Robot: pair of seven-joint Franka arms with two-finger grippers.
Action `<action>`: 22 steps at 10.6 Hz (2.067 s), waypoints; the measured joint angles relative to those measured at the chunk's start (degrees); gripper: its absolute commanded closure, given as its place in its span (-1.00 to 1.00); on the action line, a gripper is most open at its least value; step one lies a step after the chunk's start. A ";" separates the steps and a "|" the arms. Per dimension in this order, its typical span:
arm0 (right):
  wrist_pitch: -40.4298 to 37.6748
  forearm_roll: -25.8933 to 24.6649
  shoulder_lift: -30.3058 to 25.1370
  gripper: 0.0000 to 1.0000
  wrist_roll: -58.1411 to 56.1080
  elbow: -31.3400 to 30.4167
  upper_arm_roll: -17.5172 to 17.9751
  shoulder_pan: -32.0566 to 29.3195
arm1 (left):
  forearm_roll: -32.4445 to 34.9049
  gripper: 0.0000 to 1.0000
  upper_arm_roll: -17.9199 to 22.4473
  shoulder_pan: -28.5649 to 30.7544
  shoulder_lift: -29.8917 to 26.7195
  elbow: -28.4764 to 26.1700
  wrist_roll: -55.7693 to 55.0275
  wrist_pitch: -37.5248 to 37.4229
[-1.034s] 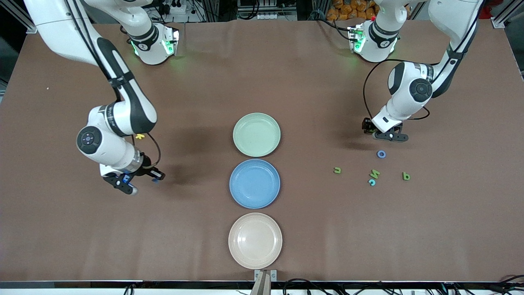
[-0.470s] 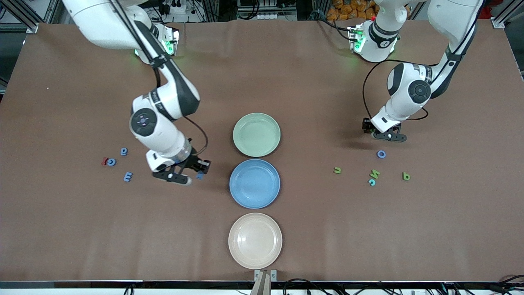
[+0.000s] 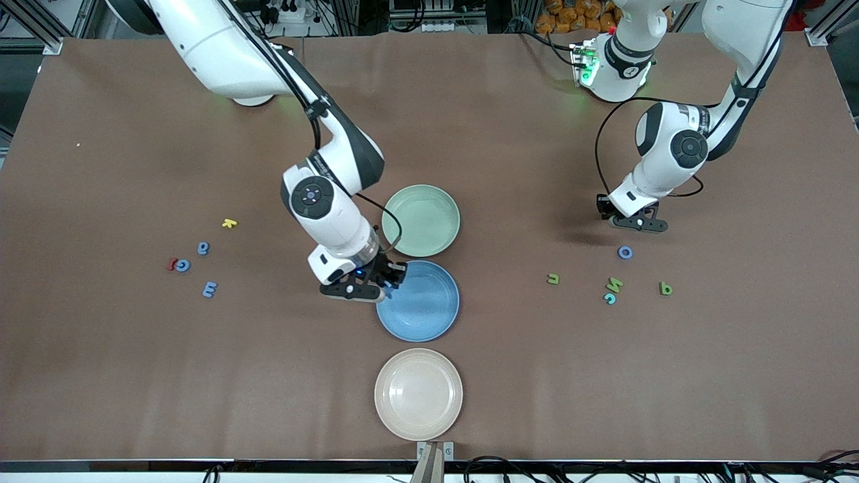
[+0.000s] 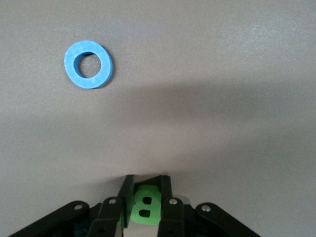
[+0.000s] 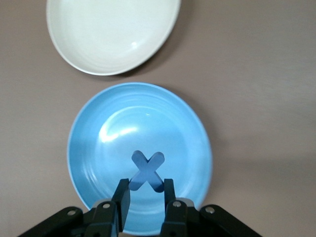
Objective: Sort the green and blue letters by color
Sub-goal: 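Carry the blue x onto the blue plate and open the right gripper, then place the green B on the green plate with the left gripper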
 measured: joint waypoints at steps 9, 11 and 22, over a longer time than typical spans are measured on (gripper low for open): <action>4.43 -1.38 3.57 -1.00 9.00 2.88 0.51 1.73 | 0.00 1.00 -0.26 -1.30 1.37 6.79 -0.22 -0.01; 3.42 -1.84 3.54 -1.00 9.05 2.89 0.46 1.21 | -0.01 1.00 -0.42 -3.24 2.48 10.74 -1.64 -2.29; -14.17 -8.32 -10.99 -1.00 -9.23 -9.39 0.56 -24.19 | -0.03 1.00 -0.88 -25.51 11.10 29.79 -34.02 -11.26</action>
